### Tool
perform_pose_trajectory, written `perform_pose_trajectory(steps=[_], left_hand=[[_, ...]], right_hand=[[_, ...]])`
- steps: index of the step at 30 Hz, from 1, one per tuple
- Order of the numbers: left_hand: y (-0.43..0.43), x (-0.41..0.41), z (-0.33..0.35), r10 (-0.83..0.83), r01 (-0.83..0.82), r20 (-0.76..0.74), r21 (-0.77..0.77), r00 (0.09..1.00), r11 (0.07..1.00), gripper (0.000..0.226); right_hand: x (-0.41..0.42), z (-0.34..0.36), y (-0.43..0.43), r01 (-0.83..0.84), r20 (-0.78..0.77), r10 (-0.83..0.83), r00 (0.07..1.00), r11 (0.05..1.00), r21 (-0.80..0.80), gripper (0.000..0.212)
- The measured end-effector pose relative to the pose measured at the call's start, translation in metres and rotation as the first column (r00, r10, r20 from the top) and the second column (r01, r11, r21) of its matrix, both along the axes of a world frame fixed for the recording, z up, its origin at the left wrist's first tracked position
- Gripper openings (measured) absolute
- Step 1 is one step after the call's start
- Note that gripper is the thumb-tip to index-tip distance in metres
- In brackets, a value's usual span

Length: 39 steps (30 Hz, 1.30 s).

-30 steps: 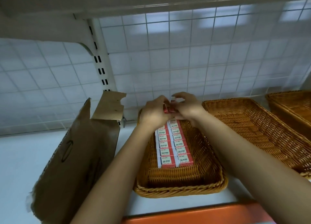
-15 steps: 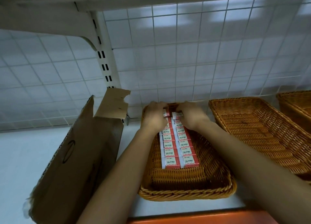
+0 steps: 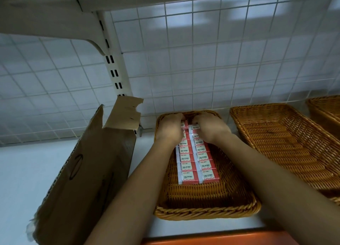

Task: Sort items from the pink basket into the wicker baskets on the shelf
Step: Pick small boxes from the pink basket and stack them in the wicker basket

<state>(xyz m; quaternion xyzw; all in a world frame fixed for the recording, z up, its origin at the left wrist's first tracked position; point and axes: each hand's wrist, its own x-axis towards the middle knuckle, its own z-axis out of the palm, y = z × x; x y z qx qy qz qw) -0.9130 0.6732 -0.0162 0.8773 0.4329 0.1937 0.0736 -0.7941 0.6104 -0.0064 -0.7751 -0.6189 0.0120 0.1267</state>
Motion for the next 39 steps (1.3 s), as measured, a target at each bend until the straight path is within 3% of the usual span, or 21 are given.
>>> perform_pose_trajectory(steps=[15,22,39], left_hand=[[0.004,0.001,-0.003,0.036,-0.035,-0.146,0.011,0.989,0.999,0.013],[0.004,0.003,-0.002,0.040,-0.043,-0.212,-0.007,0.976,0.999,0.020],[0.010,0.004,-0.003,0.096,-0.102,-0.214,-0.014,0.972,0.995,0.009]], right_hand=[[0.004,-0.007,0.003,0.039,0.004,-0.039,0.999,0.999,-0.001,0.031],[0.006,-0.010,0.005,0.046,0.006,-0.046,0.999,0.999,0.010,0.028],[0.009,-0.011,0.007,0.015,0.006,-0.015,1.000,0.999,0.034,0.024]])
